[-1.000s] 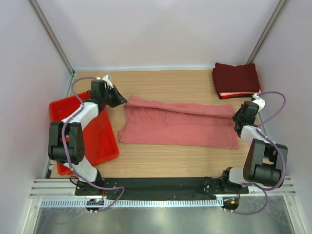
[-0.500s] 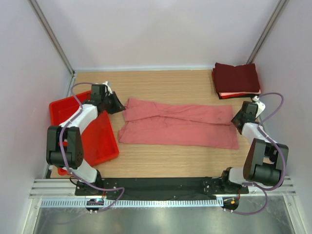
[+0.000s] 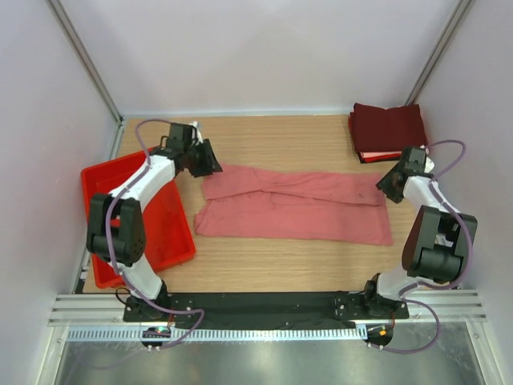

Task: Fold and stack the t-shirts
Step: Fold the tshirt

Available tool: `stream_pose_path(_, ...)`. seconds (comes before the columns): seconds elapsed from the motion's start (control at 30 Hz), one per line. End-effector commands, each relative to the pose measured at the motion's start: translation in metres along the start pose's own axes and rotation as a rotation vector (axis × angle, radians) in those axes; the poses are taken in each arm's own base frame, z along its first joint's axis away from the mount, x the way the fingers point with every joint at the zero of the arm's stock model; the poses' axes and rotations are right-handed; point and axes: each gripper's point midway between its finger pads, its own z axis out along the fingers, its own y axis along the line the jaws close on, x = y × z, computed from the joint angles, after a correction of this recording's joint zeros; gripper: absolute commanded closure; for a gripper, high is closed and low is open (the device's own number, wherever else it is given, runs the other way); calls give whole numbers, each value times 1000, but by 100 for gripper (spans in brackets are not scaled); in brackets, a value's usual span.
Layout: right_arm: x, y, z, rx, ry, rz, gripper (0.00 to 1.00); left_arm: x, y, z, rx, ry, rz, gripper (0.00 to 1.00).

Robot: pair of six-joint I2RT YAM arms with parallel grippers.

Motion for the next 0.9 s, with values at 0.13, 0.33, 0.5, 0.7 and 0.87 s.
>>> stream_pose_path(0.13, 41, -9, 19, 75, 227, 62, 59, 47, 5, 39, -115, 154, 1, 58)
stream_pose_path(0.33, 44, -43, 29, 226, 181, 3, 78, 68, 37, 51, -267, 211, -37, 58)
stream_pose_path(0.5, 30, -40, 22, 205, 111, 17, 81, 71, 51, 49, -337, 198, -37, 57)
stream_pose_path(0.7, 5, -15, 4, 117, 95, 23, 66, 42, 38, 30, -331, 108, -23, 56)
stream_pose_path(0.87, -7, 2, -16, 41, 94, 19, 64, 5, 18, 30, -209, 85, 75, 49)
